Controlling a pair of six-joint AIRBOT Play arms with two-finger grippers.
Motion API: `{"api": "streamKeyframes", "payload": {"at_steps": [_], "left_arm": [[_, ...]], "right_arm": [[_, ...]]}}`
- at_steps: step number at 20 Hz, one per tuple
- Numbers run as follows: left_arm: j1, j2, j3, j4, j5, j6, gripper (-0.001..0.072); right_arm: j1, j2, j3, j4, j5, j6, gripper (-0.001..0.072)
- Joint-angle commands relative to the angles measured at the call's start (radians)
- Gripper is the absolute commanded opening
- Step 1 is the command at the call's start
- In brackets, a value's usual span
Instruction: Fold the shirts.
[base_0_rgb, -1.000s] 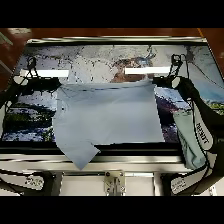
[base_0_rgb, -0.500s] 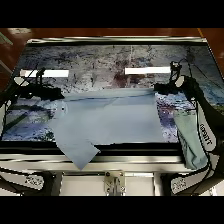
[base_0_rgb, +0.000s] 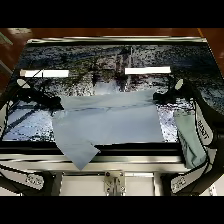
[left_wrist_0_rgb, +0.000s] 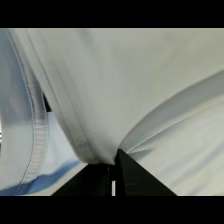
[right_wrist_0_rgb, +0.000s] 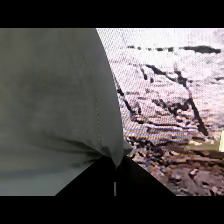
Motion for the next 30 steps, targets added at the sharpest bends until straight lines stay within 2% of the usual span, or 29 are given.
{"api": "streamKeyframes", "payload": {"at_steps": [1, 2, 3, 4, 5, 7, 10, 13, 17, 18, 20, 23, 30], "left_arm": [[-0.006, -0.010, 0.001, 0.010, -0.001, -0.020, 0.0036], [-0.003, -0.009, 0.006, 0.011, -0.013, -0.033, 0.0050], [0.004, -0.007, 0.021, 0.011, -0.043, -0.039, 0.0199], [0.014, -0.002, 0.044, 0.012, -0.081, -0.064, 0.0357], [0.031, 0.006, 0.077, 0.012, -0.131, -0.093, 0.0415], [0.069, 0.048, 0.135, 0.011, -0.230, -0.114, 0.0414], [0.139, 0.176, 0.130, 0.014, -0.318, -0.114, 0.0414], [0.208, 0.348, -0.059, 0.014, -0.325, -0.063, 0.0414], [0.337, 0.562, -0.541, -0.002, -0.287, 0.059, 0.0419], [0.372, 0.592, -0.636, -0.016, -0.257, 0.076, 0.0473], [0.428, 0.621, -0.787, -0.043, -0.193, 0.118, 0.0473], [0.423, 0.608, -0.904, -0.066, -0.110, 0.150, 0.0474], [0.328, 0.514, -0.905, -0.068, -0.076, 0.149, 0.0473]], "right_arm": [[0.000, -0.018, 0.000, 0.027, 0.016, 0.001, 0.0069], [-0.001, -0.012, 0.001, 0.034, 0.018, 0.000, 0.0124], [-0.001, 0.007, 0.002, 0.041, 0.036, -0.005, 0.0347], [-0.001, 0.037, 0.002, 0.043, 0.054, -0.016, 0.0512], [-0.001, 0.076, 0.002, 0.042, 0.077, -0.031, 0.0517], [-0.008, 0.182, 0.002, 0.018, 0.142, -0.084, 0.0517], [-0.082, 0.337, 0.001, -0.098, 0.306, -0.093, 0.0517], [-0.239, 0.403, -0.004, -0.113, 0.508, -0.116, 0.0517], [-0.432, 0.447, -0.080, 0.059, 0.536, -0.108, 0.0516], [-0.448, 0.448, -0.095, 0.072, 0.535, -0.108, 0.0516], [-0.447, 0.448, -0.119, 0.072, 0.528, -0.109, 0.0516], [-0.428, 0.448, -0.148, 0.070, 0.478, -0.110, 0.0516], [-0.422, 0.433, -0.159, 0.068, 0.404, -0.109, 0.0516]]}}
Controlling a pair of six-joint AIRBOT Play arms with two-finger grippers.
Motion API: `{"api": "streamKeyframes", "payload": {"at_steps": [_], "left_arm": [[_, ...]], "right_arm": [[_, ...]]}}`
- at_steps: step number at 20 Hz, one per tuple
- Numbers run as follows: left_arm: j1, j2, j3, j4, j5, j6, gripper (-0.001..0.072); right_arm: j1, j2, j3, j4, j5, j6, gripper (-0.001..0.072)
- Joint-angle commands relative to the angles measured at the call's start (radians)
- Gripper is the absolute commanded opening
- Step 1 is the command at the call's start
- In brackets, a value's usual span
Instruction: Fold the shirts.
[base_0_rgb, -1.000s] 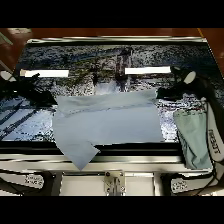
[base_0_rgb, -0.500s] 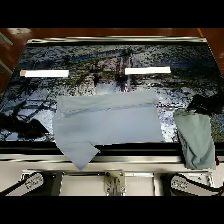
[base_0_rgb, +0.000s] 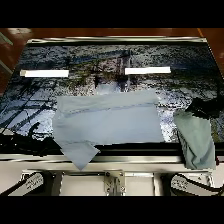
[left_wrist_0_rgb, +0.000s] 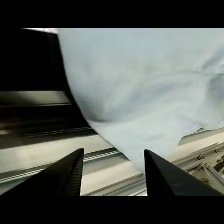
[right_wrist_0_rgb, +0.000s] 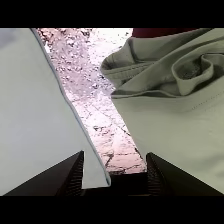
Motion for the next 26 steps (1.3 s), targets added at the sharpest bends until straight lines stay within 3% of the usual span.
{"api": "streamKeyframes", "payload": {"at_steps": [1, 8, 9, 11, 12, 13, 16, 23, 26], "left_arm": [[-0.051, -0.056, -0.016, -0.008, 0.042, -0.008, 0.0473], [-0.204, -0.159, -0.020, -0.079, 0.112, -0.028, 0.0468], [-0.217, -0.166, -0.020, -0.094, 0.130, -0.036, 0.0429], [-0.223, -0.167, -0.019, -0.143, 0.152, -0.038, 0.0210], [-0.223, -0.166, -0.019, -0.156, 0.154, -0.038, 0.0076], [-0.223, -0.166, -0.019, -0.161, 0.150, -0.037, 0.0037], [-0.222, -0.162, -0.016, -0.161, 0.109, -0.031, 0.0036], [-0.222, -0.082, -0.014, -0.160, 0.104, -0.016, 0.0035], [-0.216, -0.041, -0.014, -0.160, 0.104, -0.016, 0.0035]], "right_arm": [[0.000, -0.008, -0.005, 0.000, -0.030, 0.000, 0.0517], [-0.001, -0.008, -0.007, -0.027, -0.073, 0.000, 0.0516], [-0.001, -0.008, -0.007, -0.027, -0.072, 0.000, 0.0517], [-0.001, -0.016, -0.010, -0.025, -0.044, -0.019, 0.0678], [0.000, -0.029, -0.021, -0.016, -0.003, -0.044, 0.0678], [0.000, -0.045, -0.043, 0.006, 0.053, -0.071, 0.0678], [0.000, -0.082, -0.176, 0.098, 0.126, -0.132, 0.0677], [0.000, -0.091, -0.407, 0.141, -0.046, -0.132, 0.0675], [0.000, -0.091, -0.463, 0.177, -0.090, -0.156, 0.0614]]}}
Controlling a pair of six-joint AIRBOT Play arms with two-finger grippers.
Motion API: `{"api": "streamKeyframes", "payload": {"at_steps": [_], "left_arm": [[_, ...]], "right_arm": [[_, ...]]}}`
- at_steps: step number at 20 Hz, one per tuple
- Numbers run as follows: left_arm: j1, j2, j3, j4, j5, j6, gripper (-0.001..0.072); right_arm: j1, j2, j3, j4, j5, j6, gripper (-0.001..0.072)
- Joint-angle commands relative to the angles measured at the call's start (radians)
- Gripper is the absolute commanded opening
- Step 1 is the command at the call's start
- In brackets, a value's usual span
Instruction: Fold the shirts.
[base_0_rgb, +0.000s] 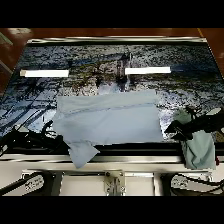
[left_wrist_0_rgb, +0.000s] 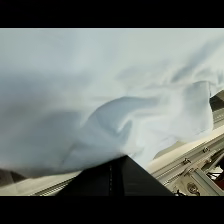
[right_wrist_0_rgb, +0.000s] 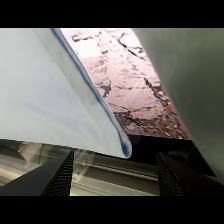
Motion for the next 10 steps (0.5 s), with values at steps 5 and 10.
{"api": "streamKeyframes", "payload": {"at_steps": [5, 10], "left_arm": [[0.029, 0.068, 0.001, 0.001, 0.016, 0.003, 0.0035], [0.031, 0.087, 0.003, 0.001, 0.015, 0.000, 0.0035]], "right_arm": [[0.003, -0.006, -0.112, 0.074, -0.106, -0.045, 0.0615], [0.143, -0.066, -0.110, 0.071, -0.185, -0.032, 0.0273]]}}
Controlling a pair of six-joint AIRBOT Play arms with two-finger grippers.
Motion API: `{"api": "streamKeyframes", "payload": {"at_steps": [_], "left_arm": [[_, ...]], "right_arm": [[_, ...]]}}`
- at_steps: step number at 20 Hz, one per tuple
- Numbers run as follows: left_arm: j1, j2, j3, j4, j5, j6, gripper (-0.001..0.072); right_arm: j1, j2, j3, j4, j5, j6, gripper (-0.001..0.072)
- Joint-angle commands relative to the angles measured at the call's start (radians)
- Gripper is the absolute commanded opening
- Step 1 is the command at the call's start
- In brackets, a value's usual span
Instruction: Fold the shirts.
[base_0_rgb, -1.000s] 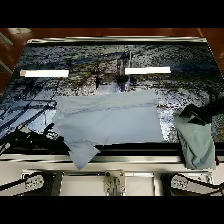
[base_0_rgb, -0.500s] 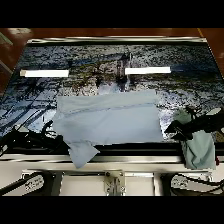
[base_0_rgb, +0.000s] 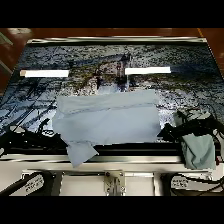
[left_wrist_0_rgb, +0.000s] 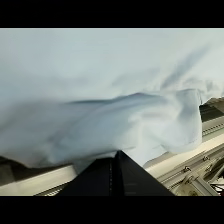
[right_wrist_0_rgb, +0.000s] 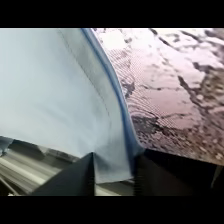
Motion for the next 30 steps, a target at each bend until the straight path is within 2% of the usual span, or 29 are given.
{"api": "streamKeyframes", "payload": {"at_steps": [1, 2, 5, 7, 9, 13, 19, 24, 30], "left_arm": [[0.003, 0.026, 0.009, 0.000, 0.002, -0.002, 0.0035], [0.003, 0.042, 0.028, 0.000, 0.002, -0.002, 0.0035], [0.003, 0.082, 0.158, -0.002, -0.043, -0.019, 0.0035], [0.001, 0.071, 0.279, 0.009, -0.094, -0.044, 0.0035], [-0.002, 0.030, 0.399, 0.015, -0.090, -0.054, 0.0035], [-0.009, -0.154, 0.599, 0.013, -0.085, -0.113, 0.0035], [-0.051, -0.454, 0.844, 0.006, -0.069, -0.150, 0.0036], [-0.096, -0.637, 0.994, 0.004, -0.064, -0.151, 0.0036], [-0.096, -0.672, 1.020, -0.013, -0.006, -0.154, 0.0036]], "right_arm": [[0.079, -0.019, 0.009, -0.005, -0.083, 0.007, 0.0094], [0.085, -0.011, 0.032, -0.005, -0.071, 0.000, 0.0062], [0.085, 0.041, 0.139, -0.004, -0.019, -0.015, 0.0061], [0.098, 0.064, 0.219, 0.004, -0.028, 0.027, 0.0062], [0.140, 0.054, 0.300, -0.024, -0.069, 0.055, 0.0061], [0.252, -0.059, 0.469, -0.061, -0.186, 0.130, 0.0062], [0.323, -0.265, 0.718, -0.056, -0.292, 0.221, 0.0062], [0.323, -0.344, 0.760, -0.048, -0.373, 0.237, 0.0062], [0.323, -0.350, 0.760, -0.026, -0.436, 0.235, 0.0062]]}}
